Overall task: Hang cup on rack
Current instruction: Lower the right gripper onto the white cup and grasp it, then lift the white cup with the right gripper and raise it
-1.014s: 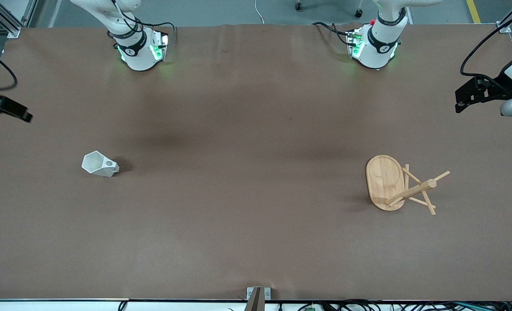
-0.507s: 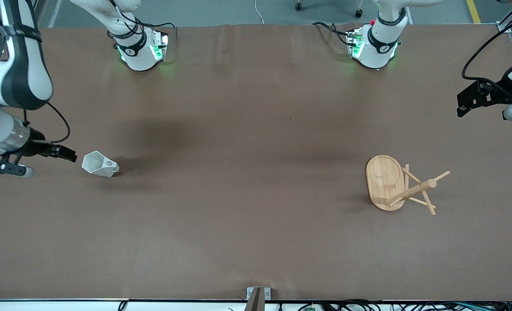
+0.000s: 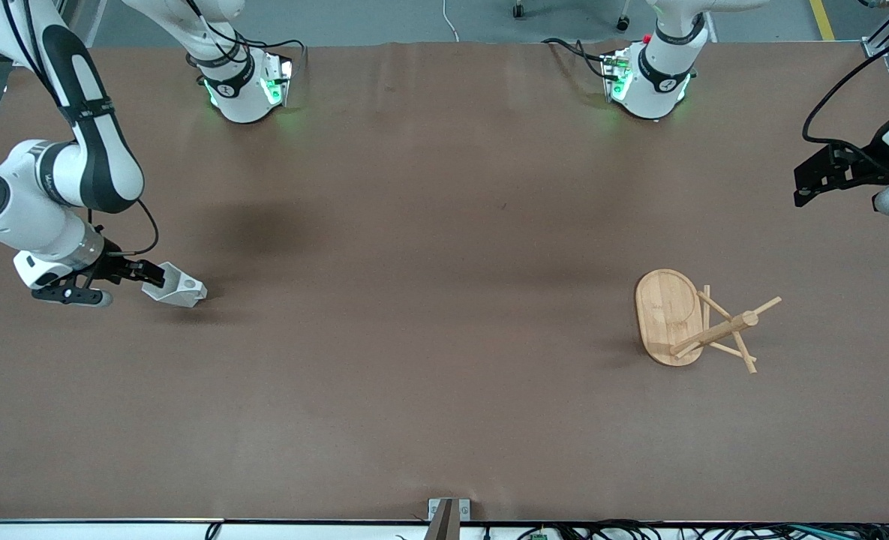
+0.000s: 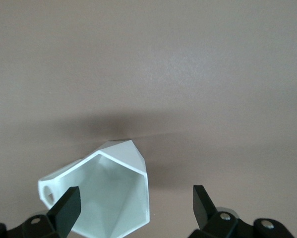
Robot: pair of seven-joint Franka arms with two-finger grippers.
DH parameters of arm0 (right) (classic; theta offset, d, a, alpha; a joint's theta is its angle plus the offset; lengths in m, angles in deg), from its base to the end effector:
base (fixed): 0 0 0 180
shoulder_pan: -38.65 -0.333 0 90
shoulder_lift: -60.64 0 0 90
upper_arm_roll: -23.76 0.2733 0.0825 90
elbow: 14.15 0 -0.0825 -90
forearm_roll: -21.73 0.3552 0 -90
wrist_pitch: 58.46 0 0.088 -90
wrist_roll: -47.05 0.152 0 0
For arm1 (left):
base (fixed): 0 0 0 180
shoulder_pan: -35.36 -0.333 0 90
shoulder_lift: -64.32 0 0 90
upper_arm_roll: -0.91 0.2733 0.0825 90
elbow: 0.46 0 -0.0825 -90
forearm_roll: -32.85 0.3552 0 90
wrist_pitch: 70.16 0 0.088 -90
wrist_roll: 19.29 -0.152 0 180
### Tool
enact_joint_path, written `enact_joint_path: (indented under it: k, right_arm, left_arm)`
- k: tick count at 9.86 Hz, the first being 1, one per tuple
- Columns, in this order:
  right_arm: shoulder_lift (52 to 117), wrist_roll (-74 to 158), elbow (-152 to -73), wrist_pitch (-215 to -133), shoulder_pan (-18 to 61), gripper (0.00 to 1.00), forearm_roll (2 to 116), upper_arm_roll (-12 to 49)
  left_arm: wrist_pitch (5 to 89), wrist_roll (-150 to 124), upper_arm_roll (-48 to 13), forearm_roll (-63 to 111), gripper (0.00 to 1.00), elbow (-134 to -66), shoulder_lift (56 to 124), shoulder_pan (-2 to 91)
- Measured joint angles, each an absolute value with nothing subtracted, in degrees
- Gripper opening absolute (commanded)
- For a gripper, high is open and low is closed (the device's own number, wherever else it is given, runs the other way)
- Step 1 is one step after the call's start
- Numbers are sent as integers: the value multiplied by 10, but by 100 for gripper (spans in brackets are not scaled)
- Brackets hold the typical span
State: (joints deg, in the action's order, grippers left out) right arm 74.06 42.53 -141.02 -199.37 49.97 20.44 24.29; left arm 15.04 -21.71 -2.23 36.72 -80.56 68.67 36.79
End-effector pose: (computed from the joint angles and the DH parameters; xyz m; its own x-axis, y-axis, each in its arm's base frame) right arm 0.5144 -0.0985 0.2081 0.9957 -0.0921 0.0097 -0.0922 -0.9957 0.0130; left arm 0.5377 -0.0312 0.5653 0.9932 -0.1158 0.0107 -0.1149 -0.9913 -0.0635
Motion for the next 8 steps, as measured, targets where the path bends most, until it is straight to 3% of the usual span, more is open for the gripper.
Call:
enact_joint_path:
  k: [2,3,6,8]
  right_arm:
    - [773,421,-1411,-2019,500,87,204,243]
    - [785,421,-1411,-2029,500,72,204,243]
    - [792,419,-1410,-2032,500,13,204,243]
    - [793,418,-1410,-2032,500,2,204,243]
  left_arm:
    - [150,-218,-22,367,100,-805,687,365]
    - [150,-218,-22,367,100,-805,688,365]
    - [150,-217,-22,367,100,-805,688,365]
    - [150,-217,-22,367,100,-805,688,365]
